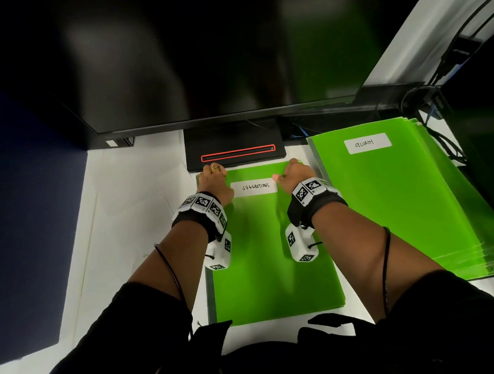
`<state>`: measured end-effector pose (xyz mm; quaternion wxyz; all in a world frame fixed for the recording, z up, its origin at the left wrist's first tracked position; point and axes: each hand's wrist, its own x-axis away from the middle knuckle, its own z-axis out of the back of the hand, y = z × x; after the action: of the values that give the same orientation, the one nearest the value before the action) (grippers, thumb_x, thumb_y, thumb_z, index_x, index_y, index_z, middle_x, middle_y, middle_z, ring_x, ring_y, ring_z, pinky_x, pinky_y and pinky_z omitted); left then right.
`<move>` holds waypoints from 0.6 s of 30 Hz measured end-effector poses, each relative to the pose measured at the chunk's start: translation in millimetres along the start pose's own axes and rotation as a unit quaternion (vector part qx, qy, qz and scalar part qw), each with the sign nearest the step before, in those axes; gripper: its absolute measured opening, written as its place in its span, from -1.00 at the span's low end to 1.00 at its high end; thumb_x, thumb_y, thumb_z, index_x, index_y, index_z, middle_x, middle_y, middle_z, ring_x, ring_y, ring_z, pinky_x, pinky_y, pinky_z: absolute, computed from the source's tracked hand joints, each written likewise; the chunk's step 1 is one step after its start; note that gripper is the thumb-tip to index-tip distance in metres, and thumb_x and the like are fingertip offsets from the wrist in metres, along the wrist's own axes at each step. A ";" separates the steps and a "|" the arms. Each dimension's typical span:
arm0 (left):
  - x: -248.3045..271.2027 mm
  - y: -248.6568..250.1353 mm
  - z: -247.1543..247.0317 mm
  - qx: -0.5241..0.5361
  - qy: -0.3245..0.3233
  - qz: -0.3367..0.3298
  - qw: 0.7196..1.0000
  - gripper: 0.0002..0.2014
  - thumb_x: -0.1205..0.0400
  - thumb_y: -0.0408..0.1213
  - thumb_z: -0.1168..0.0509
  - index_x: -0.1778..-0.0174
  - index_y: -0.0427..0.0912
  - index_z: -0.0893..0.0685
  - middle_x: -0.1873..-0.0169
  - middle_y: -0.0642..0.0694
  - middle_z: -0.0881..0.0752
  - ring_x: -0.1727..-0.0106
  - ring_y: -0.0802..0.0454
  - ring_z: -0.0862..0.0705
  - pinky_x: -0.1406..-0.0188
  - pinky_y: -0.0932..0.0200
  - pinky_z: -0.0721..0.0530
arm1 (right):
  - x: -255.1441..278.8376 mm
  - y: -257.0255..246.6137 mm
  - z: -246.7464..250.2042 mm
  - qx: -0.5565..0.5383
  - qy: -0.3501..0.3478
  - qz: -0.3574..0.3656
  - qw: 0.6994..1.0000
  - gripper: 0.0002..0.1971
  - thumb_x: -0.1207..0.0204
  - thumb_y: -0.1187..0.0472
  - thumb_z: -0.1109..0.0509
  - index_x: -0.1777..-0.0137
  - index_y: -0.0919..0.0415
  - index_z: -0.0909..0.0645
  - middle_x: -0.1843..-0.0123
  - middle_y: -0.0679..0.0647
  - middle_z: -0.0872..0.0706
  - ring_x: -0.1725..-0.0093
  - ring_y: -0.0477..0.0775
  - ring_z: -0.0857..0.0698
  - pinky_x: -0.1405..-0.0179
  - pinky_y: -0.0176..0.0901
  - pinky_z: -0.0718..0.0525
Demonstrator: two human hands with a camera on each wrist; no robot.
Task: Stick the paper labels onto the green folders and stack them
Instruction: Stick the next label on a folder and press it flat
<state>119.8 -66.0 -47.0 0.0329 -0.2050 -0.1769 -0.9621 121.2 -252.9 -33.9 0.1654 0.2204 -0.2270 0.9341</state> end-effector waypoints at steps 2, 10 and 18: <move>1.9 1.2 0.0 -0.003 -0.001 0.000 1.000 -0.58 -0.57 -0.34 -0.28 -0.35 -0.22 -0.42 -0.33 -0.23 -0.35 -0.39 -0.22 -0.39 -0.42 0.06 -0.34 | 2.4 5.4 -1.8 -0.015 0.011 0.018 1.000 -0.70 -0.58 0.08 -0.34 -0.15 0.25 -0.41 -0.10 0.19 -0.65 -0.19 0.25 -0.64 -0.05 -0.11 -0.54; 8.2 -10.1 16.1 0.116 -0.042 -0.013 0.992 -0.57 -0.54 -0.24 -0.43 -0.28 -0.27 -0.52 -0.31 -0.25 -0.48 -0.34 -0.17 -0.53 -0.40 0.00 -0.49 | 45.1 24.9 -17.8 -0.013 -0.016 0.108 0.994 -0.20 -0.18 -0.05 -0.66 -0.38 0.13 -0.39 -0.37 0.16 -0.40 -0.39 0.18 -0.42 -0.40 0.06 -0.44; 40.9 -13.7 11.9 -0.057 -0.013 0.125 0.990 -0.07 -0.49 0.20 -0.36 -0.61 -0.28 -0.13 -0.44 -0.24 -0.35 -0.46 -0.18 -0.37 -0.40 0.00 -0.44 | 86.7 22.1 -14.7 0.084 0.026 -0.106 0.991 0.08 -0.26 -0.25 -0.54 -0.58 0.29 -0.06 -0.63 0.34 -0.12 -0.62 0.34 -0.16 -0.47 0.28 -0.38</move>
<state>85.1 -48.7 -24.8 0.1386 -0.2393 -0.0947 -0.9563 33.7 -246.0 -11.2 0.2497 0.2322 -0.1189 0.9325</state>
